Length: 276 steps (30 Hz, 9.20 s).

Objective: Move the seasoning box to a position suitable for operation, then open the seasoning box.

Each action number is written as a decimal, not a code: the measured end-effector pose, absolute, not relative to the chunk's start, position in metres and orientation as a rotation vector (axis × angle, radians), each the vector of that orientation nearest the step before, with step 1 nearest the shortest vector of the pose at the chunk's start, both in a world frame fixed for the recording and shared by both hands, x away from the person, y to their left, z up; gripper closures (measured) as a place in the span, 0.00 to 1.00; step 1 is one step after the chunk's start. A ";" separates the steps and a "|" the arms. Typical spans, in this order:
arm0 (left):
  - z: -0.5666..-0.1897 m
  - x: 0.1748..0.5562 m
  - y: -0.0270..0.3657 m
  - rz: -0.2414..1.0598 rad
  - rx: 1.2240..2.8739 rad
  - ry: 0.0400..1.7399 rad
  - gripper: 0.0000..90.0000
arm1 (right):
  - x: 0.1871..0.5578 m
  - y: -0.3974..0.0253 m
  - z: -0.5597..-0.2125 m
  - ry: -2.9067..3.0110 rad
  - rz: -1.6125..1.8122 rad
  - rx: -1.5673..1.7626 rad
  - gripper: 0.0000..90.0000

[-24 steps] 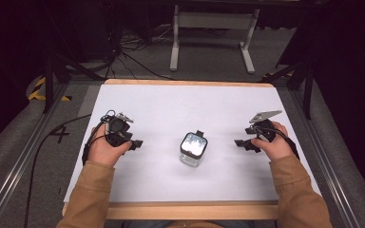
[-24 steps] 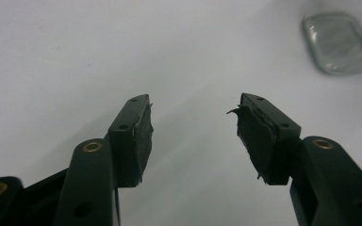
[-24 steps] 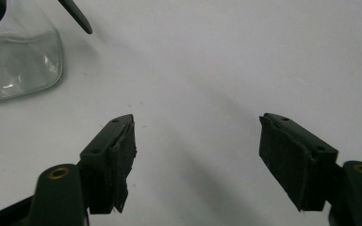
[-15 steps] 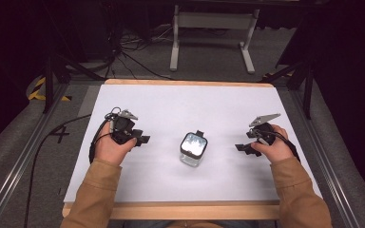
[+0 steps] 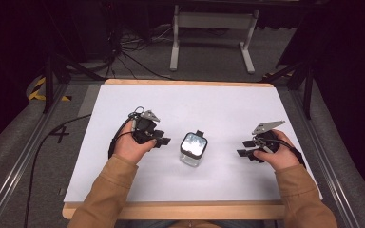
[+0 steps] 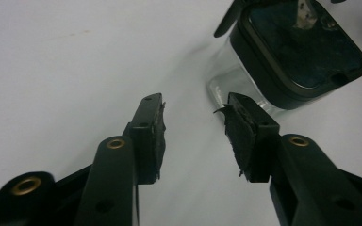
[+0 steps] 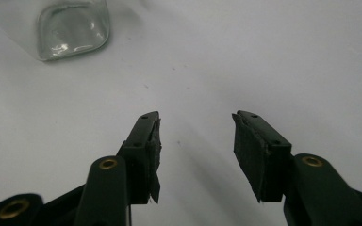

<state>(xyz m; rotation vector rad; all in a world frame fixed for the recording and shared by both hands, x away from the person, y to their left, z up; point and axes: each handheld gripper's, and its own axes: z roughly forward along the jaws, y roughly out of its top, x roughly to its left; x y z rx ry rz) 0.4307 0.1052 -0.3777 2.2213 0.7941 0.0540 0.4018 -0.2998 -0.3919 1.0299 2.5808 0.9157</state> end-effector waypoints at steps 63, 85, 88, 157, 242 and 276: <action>-0.371 0.419 0.073 -0.060 2.218 0.636 0.83 | 0.392 -0.288 -0.402 2.644 0.847 1.048 0.67; -0.373 0.441 0.047 0.075 2.012 0.600 0.84 | 0.372 -0.296 -0.404 2.583 0.830 1.082 0.65; -0.374 0.444 0.044 0.064 2.009 0.584 0.86 | 0.368 -0.297 -0.405 2.579 0.830 1.091 0.65; -0.393 0.457 0.036 -0.112 1.917 0.698 0.94 | 0.345 -0.211 -0.380 2.399 1.324 0.690 0.99; -0.375 0.370 0.068 0.032 1.979 0.623 0.86 | 0.393 -0.207 -0.345 2.068 1.493 0.767 0.86; -0.372 0.427 0.174 0.176 2.072 0.922 0.49 | 0.419 -0.329 -0.359 2.234 1.083 1.032 0.57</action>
